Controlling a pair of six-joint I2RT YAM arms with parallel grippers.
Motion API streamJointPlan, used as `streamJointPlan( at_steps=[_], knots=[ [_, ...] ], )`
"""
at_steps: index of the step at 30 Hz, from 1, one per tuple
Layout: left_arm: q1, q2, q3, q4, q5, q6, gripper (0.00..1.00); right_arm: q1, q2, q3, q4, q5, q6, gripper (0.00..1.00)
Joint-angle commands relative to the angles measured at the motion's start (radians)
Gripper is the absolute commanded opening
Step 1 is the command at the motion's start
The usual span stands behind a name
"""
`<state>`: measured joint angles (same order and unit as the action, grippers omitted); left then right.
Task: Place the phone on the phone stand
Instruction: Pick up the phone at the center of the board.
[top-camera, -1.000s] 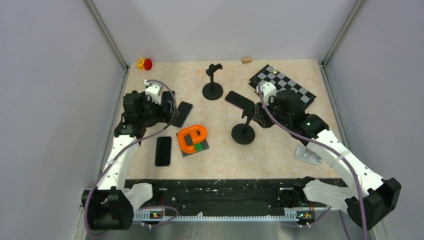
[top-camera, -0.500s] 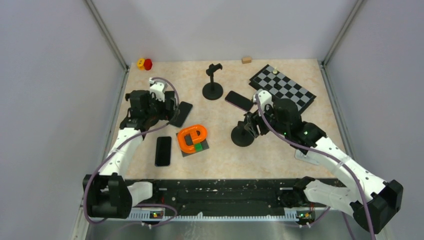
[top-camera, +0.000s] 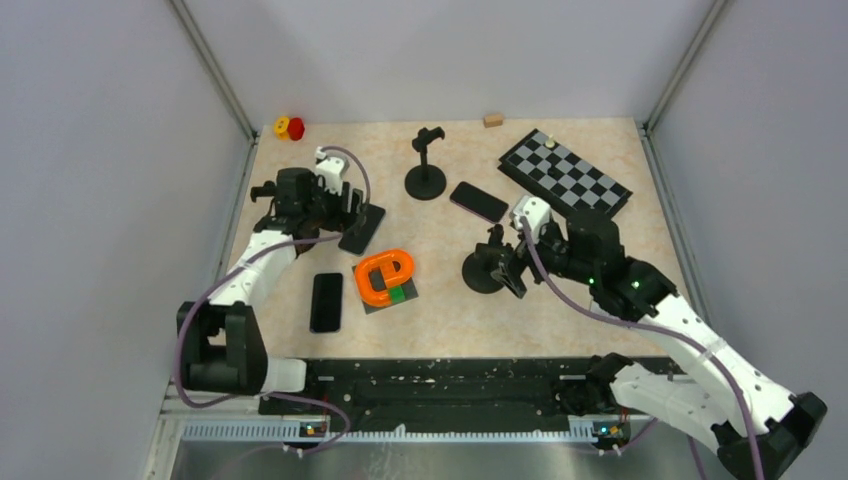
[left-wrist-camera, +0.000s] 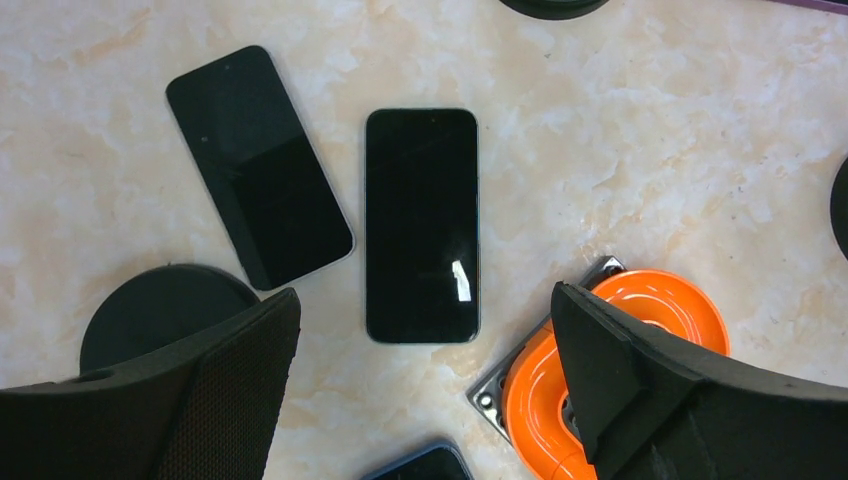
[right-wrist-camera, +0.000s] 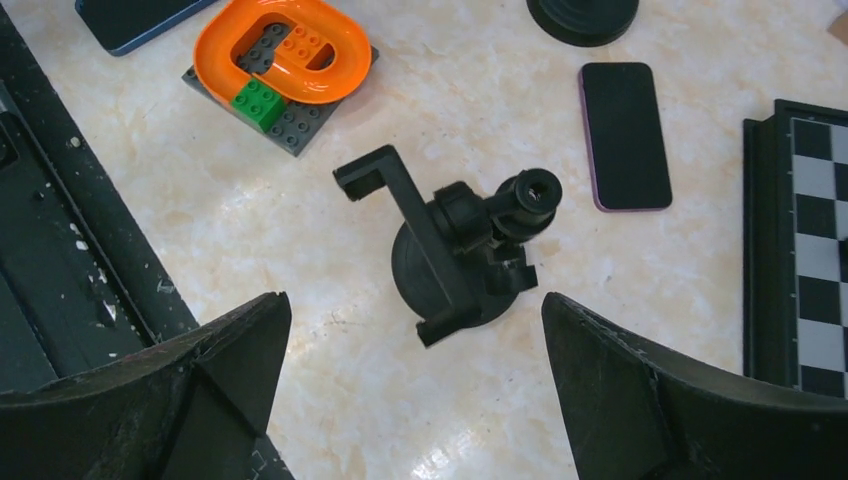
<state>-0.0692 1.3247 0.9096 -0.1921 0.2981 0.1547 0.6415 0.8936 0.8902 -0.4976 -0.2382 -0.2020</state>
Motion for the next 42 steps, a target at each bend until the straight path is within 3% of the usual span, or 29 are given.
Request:
streamJointPlan(
  at_steps=[1,11,24,32,42],
  knots=[
    [-0.021,0.107,0.098,-0.021,0.023,0.045,0.99,0.012,-0.124,-0.045,0.038,0.008,-0.051,0.99],
    [-0.087,0.473,0.42,-0.294,-0.096,0.094,0.99,-0.123,-0.224,-0.152,0.125,-0.001,-0.038,0.99],
    [-0.124,0.698,0.664,-0.493,-0.12,0.182,0.99,-0.183,-0.264,-0.197,0.122,0.009,-0.062,0.99],
    [-0.124,0.757,0.703,-0.524,-0.125,0.192,0.99,-0.187,-0.264,-0.204,0.117,0.002,-0.07,0.99],
    [-0.123,0.76,0.645,-0.54,-0.158,0.203,0.99,-0.189,-0.265,-0.21,0.111,-0.001,-0.078,0.99]
  ],
)
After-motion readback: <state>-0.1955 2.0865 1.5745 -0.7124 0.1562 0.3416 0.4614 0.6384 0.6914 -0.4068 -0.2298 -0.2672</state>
